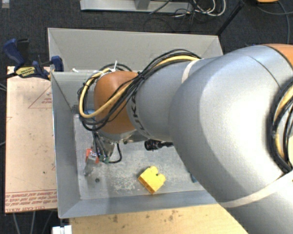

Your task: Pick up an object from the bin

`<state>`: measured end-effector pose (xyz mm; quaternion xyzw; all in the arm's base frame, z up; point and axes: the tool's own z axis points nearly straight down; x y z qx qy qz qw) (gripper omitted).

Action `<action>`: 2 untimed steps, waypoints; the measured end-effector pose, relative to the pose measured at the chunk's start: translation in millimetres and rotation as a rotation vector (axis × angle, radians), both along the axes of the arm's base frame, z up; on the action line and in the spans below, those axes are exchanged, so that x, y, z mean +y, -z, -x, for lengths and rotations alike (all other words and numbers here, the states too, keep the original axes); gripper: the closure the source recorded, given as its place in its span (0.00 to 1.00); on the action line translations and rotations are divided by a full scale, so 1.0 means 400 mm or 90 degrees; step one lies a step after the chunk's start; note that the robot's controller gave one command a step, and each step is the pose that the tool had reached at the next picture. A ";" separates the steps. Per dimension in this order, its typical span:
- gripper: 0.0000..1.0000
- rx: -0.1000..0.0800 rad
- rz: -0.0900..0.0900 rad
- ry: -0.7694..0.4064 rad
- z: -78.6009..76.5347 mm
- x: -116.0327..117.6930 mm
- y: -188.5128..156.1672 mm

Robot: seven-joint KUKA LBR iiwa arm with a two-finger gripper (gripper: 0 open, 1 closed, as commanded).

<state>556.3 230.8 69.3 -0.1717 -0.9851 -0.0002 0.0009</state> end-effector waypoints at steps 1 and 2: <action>1.00 0.000 0.000 0.002 -0.001 -0.001 -0.001; 1.00 -0.003 0.000 0.006 -0.054 -0.028 -0.002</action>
Offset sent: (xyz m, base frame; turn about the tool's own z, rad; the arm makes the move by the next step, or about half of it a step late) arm 0.0000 0.0000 0.0000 0.0000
